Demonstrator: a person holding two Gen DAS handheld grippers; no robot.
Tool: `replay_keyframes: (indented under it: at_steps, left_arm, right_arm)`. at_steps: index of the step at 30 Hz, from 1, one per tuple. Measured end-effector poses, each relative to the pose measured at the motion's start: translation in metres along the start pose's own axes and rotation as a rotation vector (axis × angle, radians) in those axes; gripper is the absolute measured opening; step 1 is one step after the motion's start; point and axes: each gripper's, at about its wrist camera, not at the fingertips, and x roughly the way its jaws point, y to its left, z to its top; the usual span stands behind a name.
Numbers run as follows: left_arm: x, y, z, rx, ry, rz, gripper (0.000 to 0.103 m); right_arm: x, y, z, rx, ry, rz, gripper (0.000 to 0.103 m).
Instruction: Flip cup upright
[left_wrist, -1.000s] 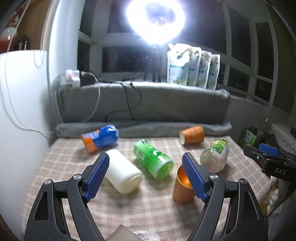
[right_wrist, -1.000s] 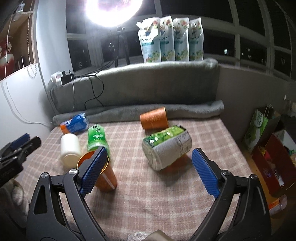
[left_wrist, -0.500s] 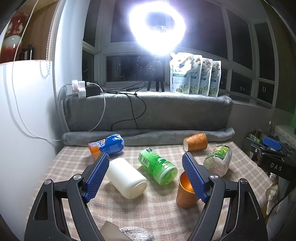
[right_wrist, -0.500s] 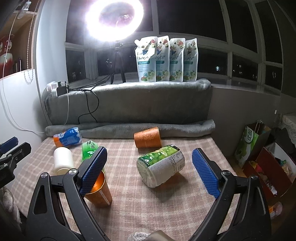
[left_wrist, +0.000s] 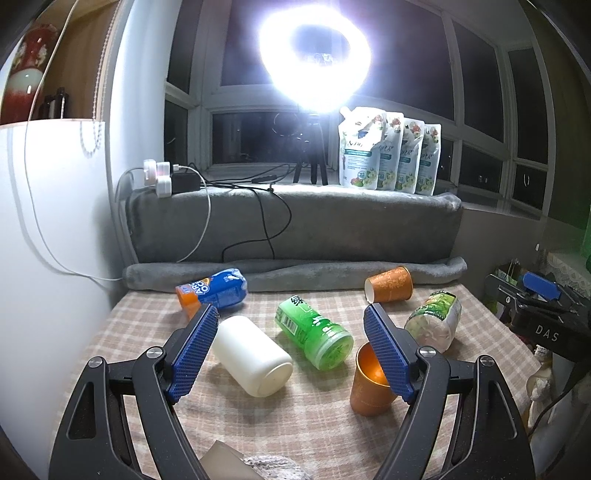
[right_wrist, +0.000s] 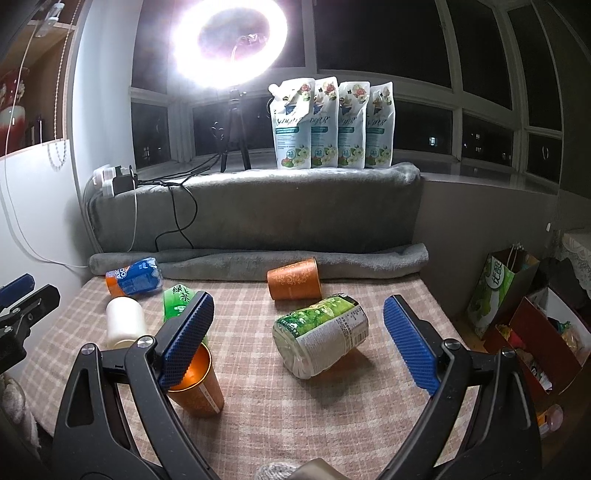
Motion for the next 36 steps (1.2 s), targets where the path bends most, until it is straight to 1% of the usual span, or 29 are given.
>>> replay_keyframes:
  at_steps: [36]
  left_arm:
    - [-0.0035,0.0024,0.0046,0.0,-0.022,0.007,0.081]
  right_arm:
    - [0.0001,0.0045,0.0012,-0.011,0.0,0.002,0.095]
